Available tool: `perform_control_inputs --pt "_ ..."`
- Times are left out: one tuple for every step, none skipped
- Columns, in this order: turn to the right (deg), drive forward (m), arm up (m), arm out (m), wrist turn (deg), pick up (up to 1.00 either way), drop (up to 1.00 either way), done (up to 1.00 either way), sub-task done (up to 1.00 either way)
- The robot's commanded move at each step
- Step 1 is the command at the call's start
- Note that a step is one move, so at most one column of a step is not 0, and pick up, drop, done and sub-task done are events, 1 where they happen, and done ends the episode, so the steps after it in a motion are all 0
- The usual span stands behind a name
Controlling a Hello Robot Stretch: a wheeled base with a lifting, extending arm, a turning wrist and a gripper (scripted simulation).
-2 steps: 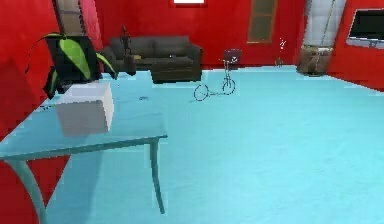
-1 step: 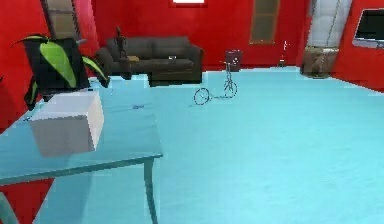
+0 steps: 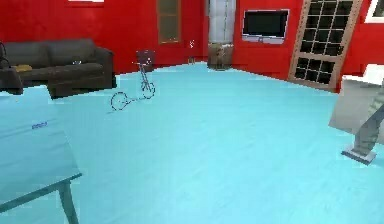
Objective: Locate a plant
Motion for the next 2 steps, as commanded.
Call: perform_control_inputs --pt "0.0 0.95 0.0 0.0 0.0 0.0 0.0 0.0 0.0" --pt "-33.0 0.0 0.0 0.0 0.0 0.0 0.0 0.0 0.0"
